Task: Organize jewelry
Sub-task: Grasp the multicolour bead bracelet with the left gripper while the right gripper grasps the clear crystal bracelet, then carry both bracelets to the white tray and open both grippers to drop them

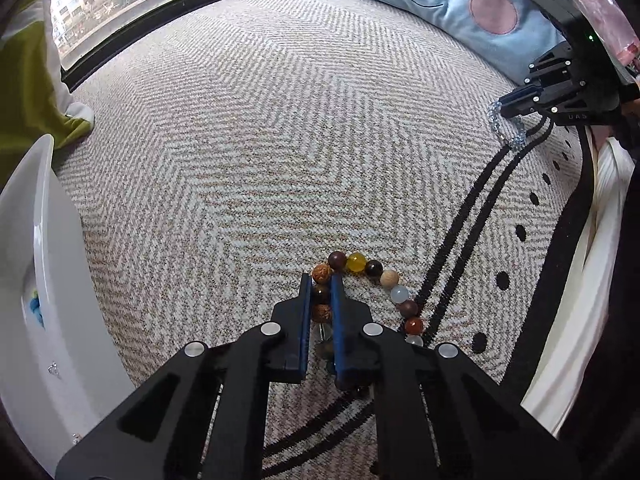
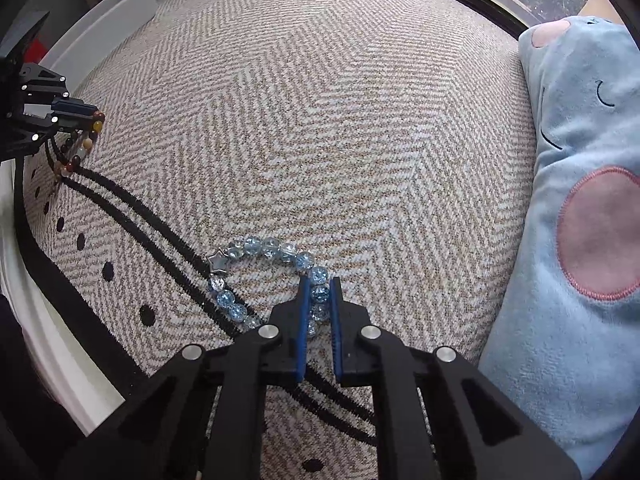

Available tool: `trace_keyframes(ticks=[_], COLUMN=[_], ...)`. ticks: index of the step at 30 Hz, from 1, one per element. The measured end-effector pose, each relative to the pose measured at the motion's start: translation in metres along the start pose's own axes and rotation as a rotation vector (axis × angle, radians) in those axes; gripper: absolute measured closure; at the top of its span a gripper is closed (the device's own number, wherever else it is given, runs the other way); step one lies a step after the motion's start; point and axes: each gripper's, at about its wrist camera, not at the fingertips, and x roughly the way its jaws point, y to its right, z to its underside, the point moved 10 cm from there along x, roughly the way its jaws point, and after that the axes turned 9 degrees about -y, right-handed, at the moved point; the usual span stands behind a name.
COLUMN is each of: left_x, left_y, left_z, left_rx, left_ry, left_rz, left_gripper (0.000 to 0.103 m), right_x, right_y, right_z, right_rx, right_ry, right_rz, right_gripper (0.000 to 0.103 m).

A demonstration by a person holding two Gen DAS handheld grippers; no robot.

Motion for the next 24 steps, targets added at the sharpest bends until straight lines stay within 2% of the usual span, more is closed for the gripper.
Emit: trace_keyframes(ticks=[6,10,14,19,24], left_x=[-0.024,-0.054,-0.092,-0.153,-0.179], left_y=[-0.014,-0.021,-0.032,-0.063,-0.110], left_z=[-0.002,-0.004,-0.004,0.000,0.026], left_rx=[-0.028,-0.045,-0.069,-0.101,-0.139], left_ry=[0.036,0.091,0.157,0.240,0.226], left_rz=[0.017,0.023,0.010,-0.056,-0.152], left_gripper=[0.093,0.093,0.093,0.093,0.093], right_x=[-0.013,-0.038,-0.070,-0.115,-0.144], right_y=[0.004,-0.012,-0.051,-0.119,-0.192], right_z=[-0.006,-0.027,-0.062,-0.124,-0.185], right_rx=[-0.022,-0.047,-0.099,-0.179,-0.270], right_ry=[0.035,0.099,0.180,0.302,0.385], right_rz=[0.043,0.041,0.015,-0.041,-0.076], right_gripper=[0.093,0.093,0.093,0.093,0.092])
